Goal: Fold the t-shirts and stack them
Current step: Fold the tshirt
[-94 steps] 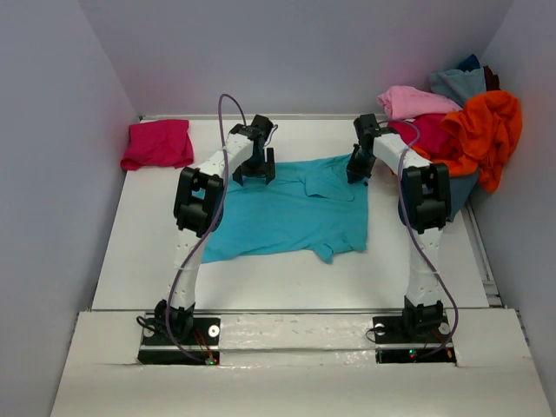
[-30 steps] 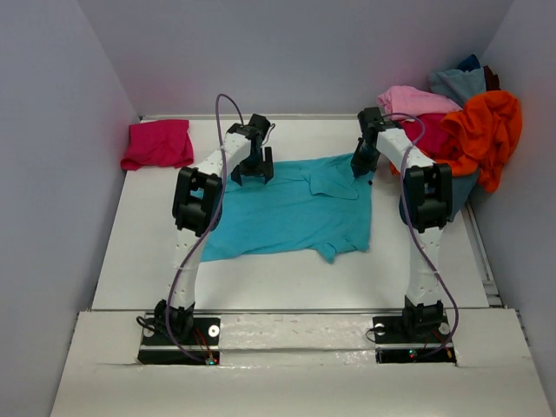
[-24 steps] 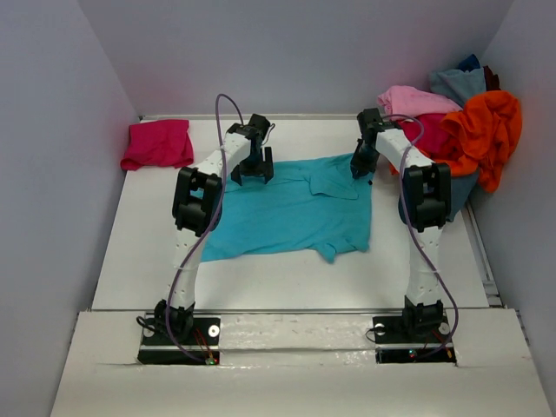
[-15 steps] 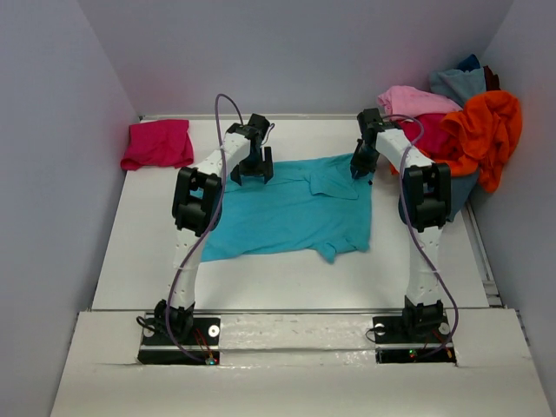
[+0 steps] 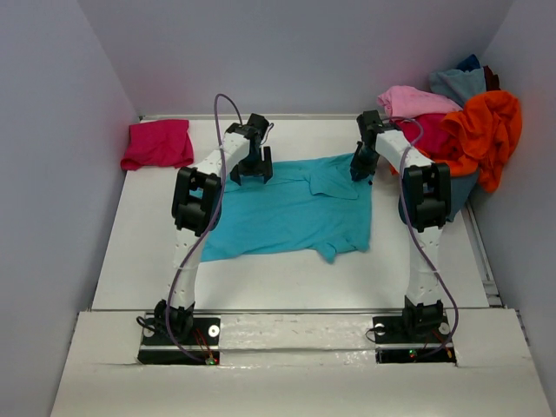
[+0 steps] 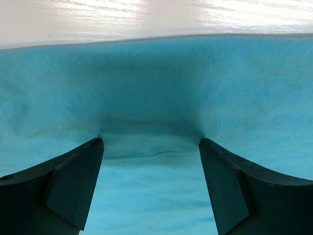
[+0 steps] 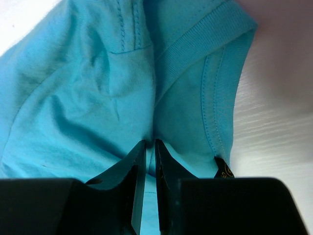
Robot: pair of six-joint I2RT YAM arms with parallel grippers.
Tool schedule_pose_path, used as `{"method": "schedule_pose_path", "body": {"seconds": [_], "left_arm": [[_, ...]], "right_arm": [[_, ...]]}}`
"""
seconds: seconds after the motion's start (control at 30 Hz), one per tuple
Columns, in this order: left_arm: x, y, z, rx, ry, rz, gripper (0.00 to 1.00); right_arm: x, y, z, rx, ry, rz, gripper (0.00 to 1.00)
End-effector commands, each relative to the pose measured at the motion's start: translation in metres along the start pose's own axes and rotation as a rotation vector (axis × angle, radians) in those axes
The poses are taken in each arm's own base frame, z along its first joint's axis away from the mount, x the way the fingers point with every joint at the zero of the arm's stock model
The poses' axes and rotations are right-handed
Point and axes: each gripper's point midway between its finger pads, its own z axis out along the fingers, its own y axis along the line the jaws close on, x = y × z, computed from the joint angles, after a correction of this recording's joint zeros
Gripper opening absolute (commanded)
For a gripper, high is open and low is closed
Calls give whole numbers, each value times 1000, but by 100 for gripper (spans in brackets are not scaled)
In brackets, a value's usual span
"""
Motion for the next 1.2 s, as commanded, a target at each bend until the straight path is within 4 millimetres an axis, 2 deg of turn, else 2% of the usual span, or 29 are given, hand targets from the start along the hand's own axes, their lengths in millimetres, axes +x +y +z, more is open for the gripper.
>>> {"method": "schedule_pose_path", "body": {"seconds": [0.0, 0.33, 0.53, 0.7, 0.97, 1.17], "left_arm": [[-2, 3, -5, -3, -7, 0, 92], [-2, 3, -5, -3, -7, 0, 92], [-1, 3, -4, -5, -4, 1, 92], [-2, 3, -4, -4, -6, -1, 92], [-1, 3, -3, -2, -3, 1, 92], [-2, 7, -2, -3, 3, -7, 92]], "right_arm": [[-1, -4, 1, 4, -1, 11, 20], [-1, -3, 4, 4, 1, 12, 18], [-3, -3, 4, 12, -1, 12, 8], [-5, -4, 2, 16, -9, 14, 7], [-16, -7, -10, 43, -47, 11, 7], [-31, -15, -27, 68, -101, 15, 7]]}}
